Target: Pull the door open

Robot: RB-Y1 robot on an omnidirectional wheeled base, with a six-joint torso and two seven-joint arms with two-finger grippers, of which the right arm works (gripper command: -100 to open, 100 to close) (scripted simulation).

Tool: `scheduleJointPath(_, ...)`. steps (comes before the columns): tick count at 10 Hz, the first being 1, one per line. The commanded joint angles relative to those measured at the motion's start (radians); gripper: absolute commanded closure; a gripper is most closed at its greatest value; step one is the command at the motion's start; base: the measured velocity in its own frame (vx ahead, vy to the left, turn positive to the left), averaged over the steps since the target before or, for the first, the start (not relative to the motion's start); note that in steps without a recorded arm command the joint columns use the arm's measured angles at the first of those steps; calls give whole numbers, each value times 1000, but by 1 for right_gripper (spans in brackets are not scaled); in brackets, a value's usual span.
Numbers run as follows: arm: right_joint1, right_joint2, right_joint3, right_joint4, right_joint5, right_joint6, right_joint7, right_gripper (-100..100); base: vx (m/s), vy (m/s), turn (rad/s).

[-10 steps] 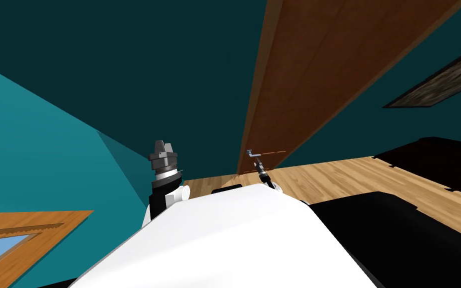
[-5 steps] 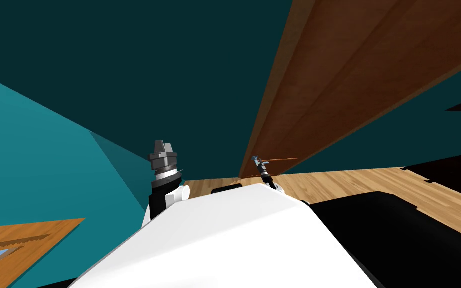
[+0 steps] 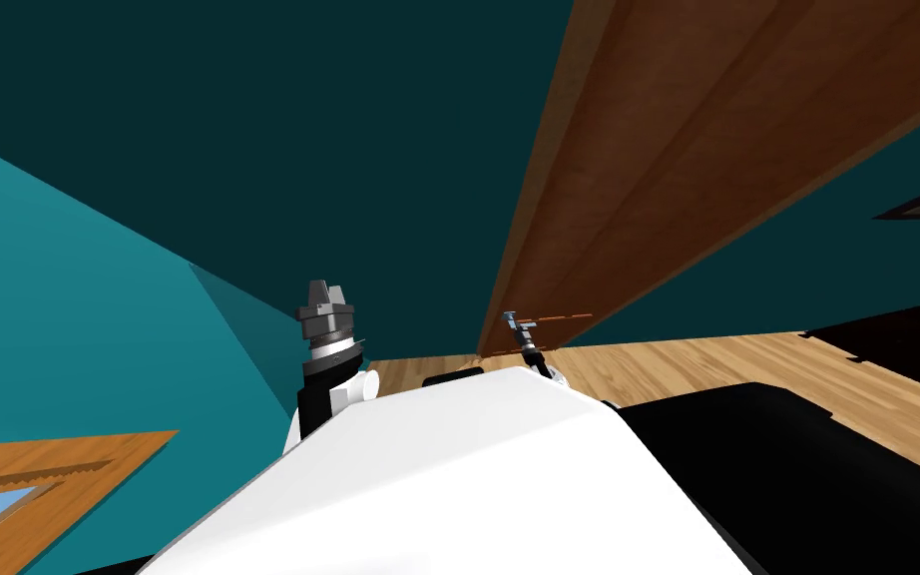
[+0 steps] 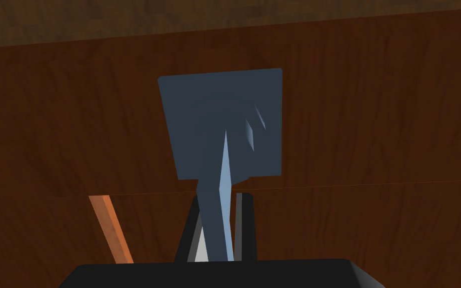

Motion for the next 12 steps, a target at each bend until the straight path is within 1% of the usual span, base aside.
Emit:
scheduleJointPath(1, -1, 0, 0, -2, 0, -2, 0, 100, 0, 0, 0)
scheduleJointPath(2, 12, -11, 9, 4, 3, -21, -13, 100, -83, -32, 128)
scheduleJointPath(3, 16, -15, 11, 5, 4, -27, -16, 100, -122, -67, 141)
scheduleJointPath(4, 25, -23, 17, 8, 7, -42, -26, 100, -166, -53, 155)
scheduleJointPath(5, 30, -27, 21, 10, 8, -51, -31, 100, -167, -35, 101)
scheduleJointPath(10, 79, -73, 55, 26, 21, -135, -81, 100, -201, -71, 161)
scheduleJointPath(11, 86, -79, 60, 28, 23, -146, -88, 100, -182, -47, 123)
scheduleJointPath(12, 79, -71, 60, 28, 24, -136, -80, 100, -82, -15, 21)
